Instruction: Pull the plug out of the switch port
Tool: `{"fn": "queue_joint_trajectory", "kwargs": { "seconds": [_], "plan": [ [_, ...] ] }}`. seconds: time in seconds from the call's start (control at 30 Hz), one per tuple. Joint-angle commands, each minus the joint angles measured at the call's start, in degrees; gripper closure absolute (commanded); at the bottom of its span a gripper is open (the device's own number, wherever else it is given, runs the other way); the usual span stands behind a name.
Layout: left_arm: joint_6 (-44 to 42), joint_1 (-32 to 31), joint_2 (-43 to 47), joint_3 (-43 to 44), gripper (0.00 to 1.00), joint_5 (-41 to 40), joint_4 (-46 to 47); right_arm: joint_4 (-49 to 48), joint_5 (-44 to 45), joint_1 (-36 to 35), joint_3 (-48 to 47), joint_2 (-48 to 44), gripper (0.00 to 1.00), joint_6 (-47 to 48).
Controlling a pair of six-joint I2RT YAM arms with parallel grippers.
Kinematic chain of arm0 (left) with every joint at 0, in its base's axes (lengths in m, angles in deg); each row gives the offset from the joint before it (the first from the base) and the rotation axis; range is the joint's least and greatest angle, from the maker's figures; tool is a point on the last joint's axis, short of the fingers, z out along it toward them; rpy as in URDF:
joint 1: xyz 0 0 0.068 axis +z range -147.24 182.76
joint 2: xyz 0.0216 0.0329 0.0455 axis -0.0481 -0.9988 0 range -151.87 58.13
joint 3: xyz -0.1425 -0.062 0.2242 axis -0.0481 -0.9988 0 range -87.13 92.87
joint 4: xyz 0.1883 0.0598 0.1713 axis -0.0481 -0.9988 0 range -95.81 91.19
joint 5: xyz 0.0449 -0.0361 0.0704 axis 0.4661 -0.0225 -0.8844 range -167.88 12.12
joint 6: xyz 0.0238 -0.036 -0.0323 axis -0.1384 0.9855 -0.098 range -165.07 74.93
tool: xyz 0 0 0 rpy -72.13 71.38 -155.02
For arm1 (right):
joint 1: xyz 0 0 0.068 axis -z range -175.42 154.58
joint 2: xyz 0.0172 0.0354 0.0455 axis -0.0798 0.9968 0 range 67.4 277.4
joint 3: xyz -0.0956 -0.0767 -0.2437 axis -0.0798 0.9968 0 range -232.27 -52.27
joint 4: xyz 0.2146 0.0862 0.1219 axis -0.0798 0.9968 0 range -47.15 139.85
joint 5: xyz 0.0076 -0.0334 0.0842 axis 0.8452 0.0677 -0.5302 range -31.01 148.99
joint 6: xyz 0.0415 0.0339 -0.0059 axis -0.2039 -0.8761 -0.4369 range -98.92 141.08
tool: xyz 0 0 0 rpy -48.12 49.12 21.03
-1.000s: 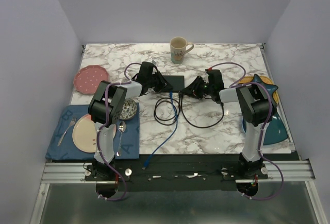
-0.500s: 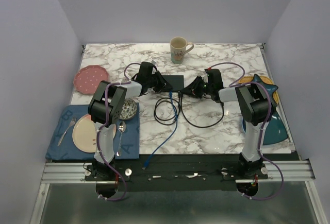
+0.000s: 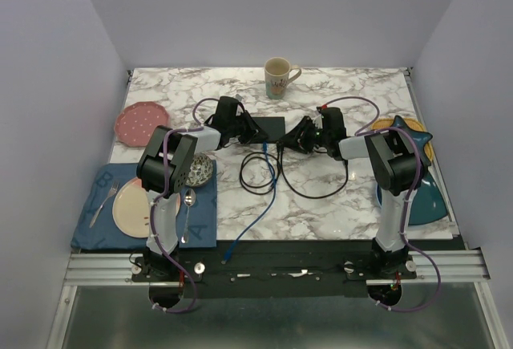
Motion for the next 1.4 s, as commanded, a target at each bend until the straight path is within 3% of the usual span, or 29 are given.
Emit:
{"fn": "queue_joint_trajectory", "kwargs": {
  "seconds": [0.0,0.1,0.33,0.9,1.37],
  "plan": [
    [-1.58,0.11,-1.19,-2.06,0.80,-0.84,-6.83,3.50,-0.02,-0.85,1.06,0.33,0.49,1.83],
    [-1.40,0.11,-1.36,-1.97,0.80,-0.85,-6.83,3.16,0.51,-0.94,1.86,-0.12,0.50,1.75],
    [-1.31,0.11,-1.01,-2.06,0.80,-0.58,-6.74,2.10,0.33,-0.94,0.54,1.38,0.65,-0.27],
    [-1.14,0.11,-0.92,-2.76,0.80,-0.41,-6.48,-2.73,1.03,-0.94,1.07,2.78,0.63,-4.85],
    [-0.96,0.11,-0.92,-2.85,0.80,-0.23,-6.30,-2.21,1.30,-0.94,1.42,2.26,0.86,-3.71]
  ]
}}
